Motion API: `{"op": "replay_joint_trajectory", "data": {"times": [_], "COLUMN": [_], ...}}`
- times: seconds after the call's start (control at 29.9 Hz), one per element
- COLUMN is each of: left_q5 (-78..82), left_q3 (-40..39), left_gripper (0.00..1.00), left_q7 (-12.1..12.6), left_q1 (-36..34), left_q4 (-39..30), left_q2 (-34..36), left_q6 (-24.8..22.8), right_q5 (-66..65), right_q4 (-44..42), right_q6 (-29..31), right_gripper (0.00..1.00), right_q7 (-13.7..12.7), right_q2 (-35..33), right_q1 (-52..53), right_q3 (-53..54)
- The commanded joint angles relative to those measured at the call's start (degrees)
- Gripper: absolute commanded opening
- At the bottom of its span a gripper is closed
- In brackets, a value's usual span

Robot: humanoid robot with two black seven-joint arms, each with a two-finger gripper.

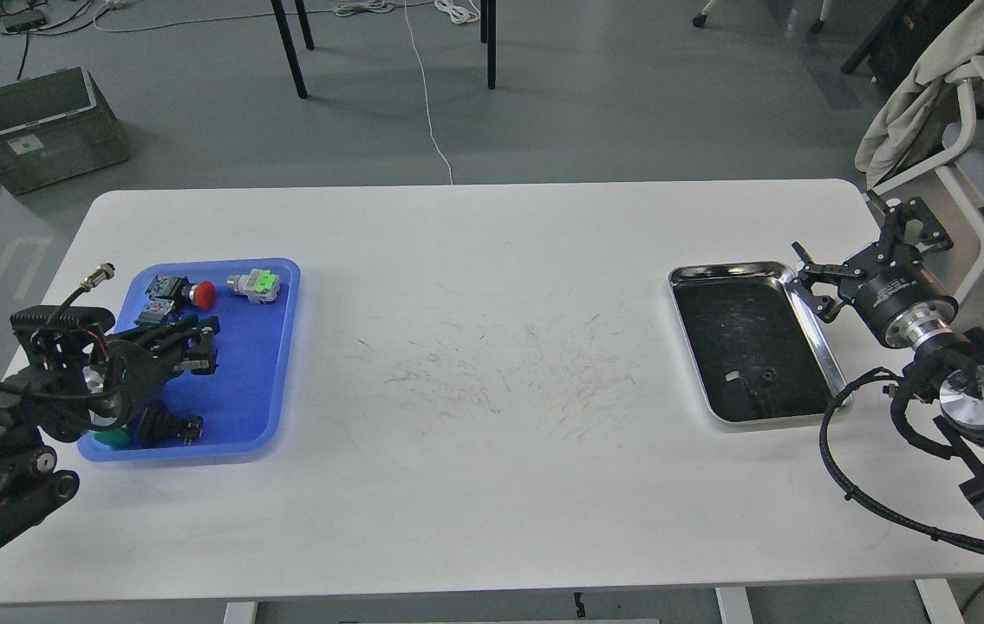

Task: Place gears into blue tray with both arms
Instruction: 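Carry the gear with the left gripper into the blue tray and release, then retract the left gripper and move the right gripper toward the metal tray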

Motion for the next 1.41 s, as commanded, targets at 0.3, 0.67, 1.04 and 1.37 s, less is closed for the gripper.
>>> {"op": "replay_joint_trajectory", "data": {"times": [0.3,0.67,1.04,1.37], "left_q5": [-0.4,-1.6,-12.2,-60.1], "left_q3": [0.9,0.3,-0.5,-4.9], "left_gripper": [0.2,0.88,0.98,0.98], "left_q7": [-1.3,-1.5,-1.6,-6.4], "left_q1": [0.0,-0.8,-9.7,-18.2], "left_q4": [6.3,6.1,-0.2,4.7], "left_q2": [-4.1,-4.1,0.3,-0.1], "left_q6": [2.0,2.2,1.6,1.4], "right_q5": [0.0,0.0,0.0,-0.5], "right_q4": [-0.2,-0.2,0.2,0.6], "right_q6": [0.0,-0.1,-0.3,-0.3], "right_gripper": [0.97,0.97,0.98,0.99], "right_q7": [0.0,0.0,-0.5,-0.8], "right_q2": [-0.2,0.0,0.0,-0.7], "right_q1": [0.0,-0.1,1.0,3.2], "right_q3": [0.0,0.0,-0.1,-1.7]}}
